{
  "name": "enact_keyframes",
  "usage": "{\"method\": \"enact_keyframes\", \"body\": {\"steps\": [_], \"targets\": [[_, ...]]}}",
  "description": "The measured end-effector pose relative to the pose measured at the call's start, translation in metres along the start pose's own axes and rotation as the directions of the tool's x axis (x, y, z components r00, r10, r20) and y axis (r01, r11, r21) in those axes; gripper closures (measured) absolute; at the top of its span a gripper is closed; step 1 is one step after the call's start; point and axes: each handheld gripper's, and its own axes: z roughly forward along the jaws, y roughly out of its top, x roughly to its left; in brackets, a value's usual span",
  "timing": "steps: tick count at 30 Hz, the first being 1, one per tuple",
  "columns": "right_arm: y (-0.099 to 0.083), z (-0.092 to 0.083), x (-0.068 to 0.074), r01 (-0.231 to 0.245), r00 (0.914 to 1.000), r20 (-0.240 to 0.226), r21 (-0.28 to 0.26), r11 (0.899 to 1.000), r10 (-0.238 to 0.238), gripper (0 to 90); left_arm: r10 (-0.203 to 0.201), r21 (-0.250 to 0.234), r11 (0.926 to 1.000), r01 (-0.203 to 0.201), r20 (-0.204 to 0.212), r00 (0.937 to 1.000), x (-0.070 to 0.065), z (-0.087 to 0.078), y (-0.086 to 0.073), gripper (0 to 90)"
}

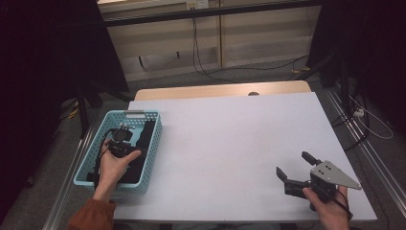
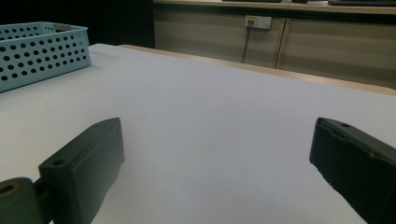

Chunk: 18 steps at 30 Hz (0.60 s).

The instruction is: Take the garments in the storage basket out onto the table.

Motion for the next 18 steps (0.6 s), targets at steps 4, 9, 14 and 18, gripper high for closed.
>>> {"method": "enact_keyframes", "body": {"steps": [4,9,14,18], "targets": [[0.0,-0.001,0.0,-0.001,1.0,-0.002,0.0,1.0,0.001,2.0,0.02,0.04,0.999,-0.02,-0.001,0.9998,0.001,0.004,-0.001,12.0],[0.0,-0.001,0.0,0.0,1.0,-0.005,0.002,1.0,0.0,2.0,-0.016,0.079,0.9968,0.015,0.018,0.9997,0.006,0.012,-0.002,8.5],[0.0,0.0,0.001,0.003,1.0,-0.008,0.001,1.0,-0.003,2.1,-0.039,0.108,0.9935,0.037,0.017,0.9991,0.01,0.017,-0.005,5.9],[0.0,0.0,0.002,0.0,1.0,-0.009,0.004,1.0,0.0,2.1,-0.081,0.128,0.989,0.074,0.05,0.9955,0.012,0.021,-0.006,6.9]]}}
